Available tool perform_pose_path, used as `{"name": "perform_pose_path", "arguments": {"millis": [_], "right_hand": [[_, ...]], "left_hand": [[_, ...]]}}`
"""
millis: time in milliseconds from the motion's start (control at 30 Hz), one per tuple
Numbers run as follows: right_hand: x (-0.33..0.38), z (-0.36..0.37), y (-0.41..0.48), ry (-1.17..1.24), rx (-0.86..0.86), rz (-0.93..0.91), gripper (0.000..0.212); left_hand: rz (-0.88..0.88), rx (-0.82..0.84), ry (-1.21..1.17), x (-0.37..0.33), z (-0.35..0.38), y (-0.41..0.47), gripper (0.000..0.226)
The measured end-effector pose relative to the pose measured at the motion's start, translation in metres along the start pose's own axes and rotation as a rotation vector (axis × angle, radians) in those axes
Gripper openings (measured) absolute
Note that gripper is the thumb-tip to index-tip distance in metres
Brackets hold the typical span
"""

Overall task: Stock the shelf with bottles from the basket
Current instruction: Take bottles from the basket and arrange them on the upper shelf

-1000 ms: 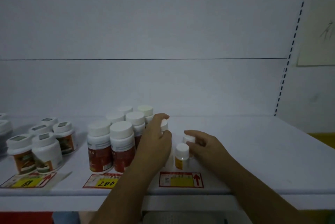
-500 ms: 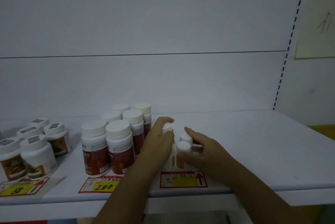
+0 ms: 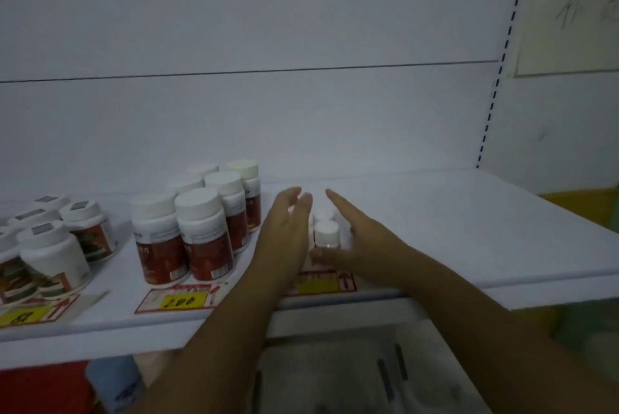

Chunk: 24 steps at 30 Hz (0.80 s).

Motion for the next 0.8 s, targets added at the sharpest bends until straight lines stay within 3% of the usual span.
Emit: {"name": "perform_pose_path", "arguments": {"millis": [100,167,233,267,333,400,467,533,633,700,800], "right_hand": [[0.015,-0.033,-0.028,-0.101,-0.278,-0.052,0.075],[0.032,-0.057,-0.07,-0.022,-0.528,-0.239,0.046],[0.039,-0.064,-0.124,-0.015,-0.635,-0.46,0.019],[0.032,-0.058,-0.147,-0.02,-0.624,-0.507,0.011],[-0.003,-0.039,-0.176,-0.012,-0.513,-0.424,0.006],[-0.056,-0.013,-0.186,0.015,-0.351,-0.197,0.005],[-0.112,0.018,-0.193,0.057,-0.181,0.074,0.02],[-0.155,0.045,-0.196,0.044,-0.062,0.249,0.027],[-0.199,0.083,-0.183,-0.06,0.097,0.381,0.02],[-0.212,0.104,-0.165,-0.158,0.181,0.385,0.026],[-0.222,0.139,-0.132,-0.323,0.336,0.348,0.036]], "left_hand": [[0.256,-0.192,0.071,-0.033,-0.029,-0.033,0.032],[0.558,-0.353,0.135,-0.056,-0.05,-0.08,0.026],[0.761,-0.387,0.208,-0.046,-0.054,-0.128,0.02],[0.748,-0.344,0.212,-0.029,-0.05,-0.147,0.018],[0.498,-0.218,0.206,0.021,-0.035,-0.162,0.019],[0.174,-0.112,0.183,0.082,-0.016,-0.167,0.031],[-0.014,0.005,0.174,0.131,0.001,-0.17,0.033],[-0.082,0.118,0.204,0.16,0.017,-0.165,0.033],[-0.141,0.256,0.314,0.201,0.042,-0.149,0.027],[-0.12,0.393,0.477,0.227,0.07,-0.134,0.015],[-0.21,0.742,0.666,0.28,0.122,-0.12,0.032]]}}
Point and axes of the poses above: each hand's wrist, its own y-axis towards the middle knuckle, its own z-axis out of the palm, x = y × z, the point moved 8 cm from there along y, towards the middle knuckle, and after that the axes turned 2 degrees about y, right-handed, at the moved point
